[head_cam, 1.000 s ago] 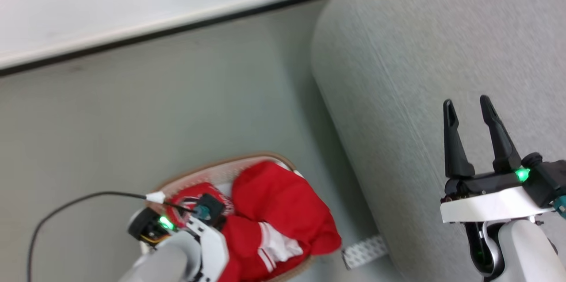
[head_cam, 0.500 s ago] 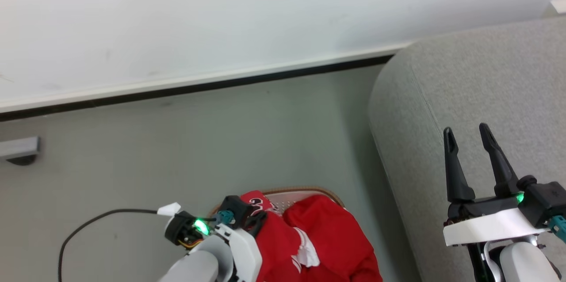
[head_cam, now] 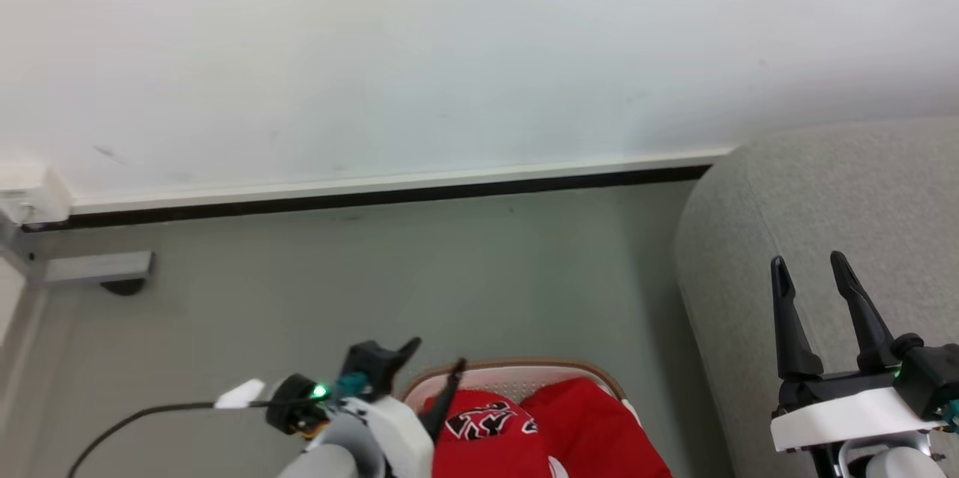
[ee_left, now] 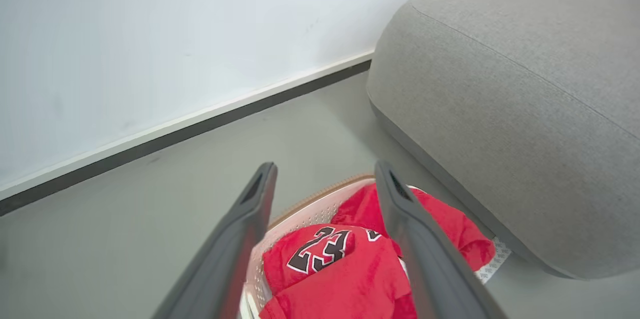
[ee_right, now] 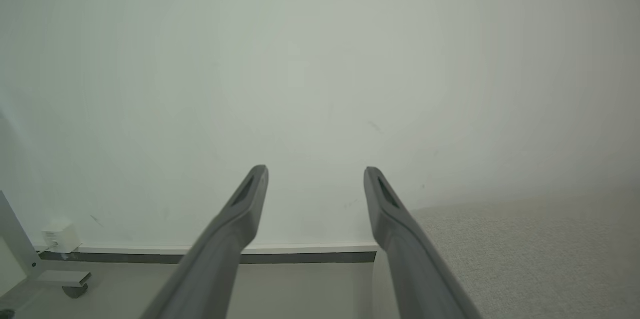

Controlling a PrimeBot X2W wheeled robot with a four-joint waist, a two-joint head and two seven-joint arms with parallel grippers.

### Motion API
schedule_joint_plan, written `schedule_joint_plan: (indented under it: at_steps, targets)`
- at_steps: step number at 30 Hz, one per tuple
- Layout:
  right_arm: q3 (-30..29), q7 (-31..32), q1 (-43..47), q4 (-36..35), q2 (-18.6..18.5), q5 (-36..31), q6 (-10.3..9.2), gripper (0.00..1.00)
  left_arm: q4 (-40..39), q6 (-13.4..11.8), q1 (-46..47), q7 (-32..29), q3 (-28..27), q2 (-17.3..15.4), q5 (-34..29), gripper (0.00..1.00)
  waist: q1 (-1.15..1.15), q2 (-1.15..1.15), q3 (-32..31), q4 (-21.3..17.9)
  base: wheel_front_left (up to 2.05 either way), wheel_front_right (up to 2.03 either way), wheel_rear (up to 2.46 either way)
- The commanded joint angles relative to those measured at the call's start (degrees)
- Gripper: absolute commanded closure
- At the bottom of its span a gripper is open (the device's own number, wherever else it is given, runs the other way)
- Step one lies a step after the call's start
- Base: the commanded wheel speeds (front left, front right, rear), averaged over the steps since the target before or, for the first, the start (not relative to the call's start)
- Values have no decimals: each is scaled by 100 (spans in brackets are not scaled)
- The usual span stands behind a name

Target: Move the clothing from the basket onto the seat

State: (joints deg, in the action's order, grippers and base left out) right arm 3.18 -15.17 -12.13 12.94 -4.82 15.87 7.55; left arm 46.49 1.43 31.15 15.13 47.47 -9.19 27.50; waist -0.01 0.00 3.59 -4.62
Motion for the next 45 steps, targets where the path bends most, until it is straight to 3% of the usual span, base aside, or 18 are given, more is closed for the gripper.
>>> schedule_joint_plan:
  at_steps: [1, 12, 17, 22, 29, 45]
  targets:
    - [-31, 4, 89, -6, -41, -32, -12, 0, -137, -52, -113, 2, -95, -127, 67, 0, 1, 0, -118, 132, 0, 0, 0]
    - [-182, 4, 444, -123, -142, -49, -12, 0, -2217, -620, -1159, 3, -1661, -935, 157, 0, 1, 0, -357, 364, 0, 0, 0]
    - [-206, 4, 557, -180, -163, -71, -12, 0, -2991, -817, -1713, 3, -2462, -1007, 55, 0, 1, 0, -361, 333, 0, 0, 0]
    - [-135, 4, 606, -243, -117, -103, -12, 0, -3536, -940, -2190, 3, -3064, -852, -131, 0, 1, 0, -345, 237, 0, 0, 0]
    - [-95, 4, 618, -216, -68, -65, -12, 0, -3775, -816, -2650, 3, -3496, -550, -413, 0, 1, 0, -304, 164, 0, 0, 0]
    - [2, 4, 501, -165, -133, -53, -12, 0, -3584, -465, -2671, 3, -3962, -103, -824, 0, 1, 0, -290, 73, 0, 0, 0]
